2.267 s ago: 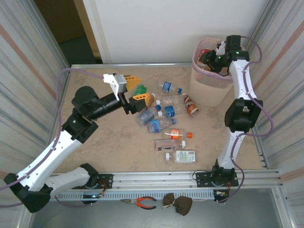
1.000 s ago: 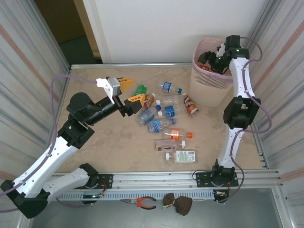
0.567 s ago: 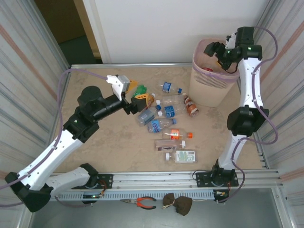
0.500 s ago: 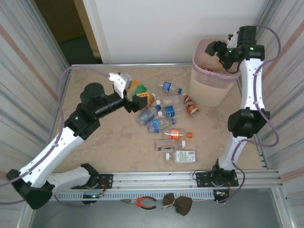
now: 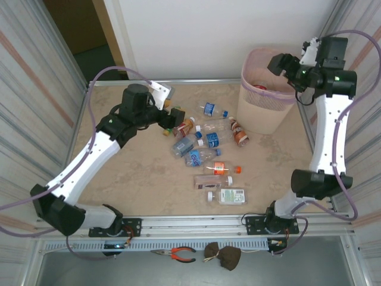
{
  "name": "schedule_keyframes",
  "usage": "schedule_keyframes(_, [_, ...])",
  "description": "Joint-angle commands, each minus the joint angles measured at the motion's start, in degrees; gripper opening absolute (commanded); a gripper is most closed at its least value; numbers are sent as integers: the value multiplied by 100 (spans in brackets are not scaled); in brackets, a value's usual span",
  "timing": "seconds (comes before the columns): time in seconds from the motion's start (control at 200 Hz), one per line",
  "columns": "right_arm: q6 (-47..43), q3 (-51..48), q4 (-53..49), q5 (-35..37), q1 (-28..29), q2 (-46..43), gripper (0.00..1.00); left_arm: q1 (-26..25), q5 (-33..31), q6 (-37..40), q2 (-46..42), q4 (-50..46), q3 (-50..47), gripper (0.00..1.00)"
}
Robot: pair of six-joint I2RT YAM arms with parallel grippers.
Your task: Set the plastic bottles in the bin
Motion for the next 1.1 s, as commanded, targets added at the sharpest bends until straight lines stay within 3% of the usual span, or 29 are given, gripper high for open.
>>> schedule_keyframes(0.0, [-132, -415, 181, 69, -110, -422, 85, 209, 25, 304, 334, -604, 281, 75])
schedule_keyframes(0.281, [-223, -1053, 226, 19, -311, -924, 86, 537, -298, 910, 1488, -1434, 580, 73])
schedule_keyframes(0.696, [-219, -1257, 234, -99, -333, -979, 86, 666, -733, 941, 2737, -1805, 839, 72])
schedule_keyframes(1.097, [-210, -1334, 242, -136, -328, -1070, 85, 899, -747, 931, 3597, -1673, 1139, 59])
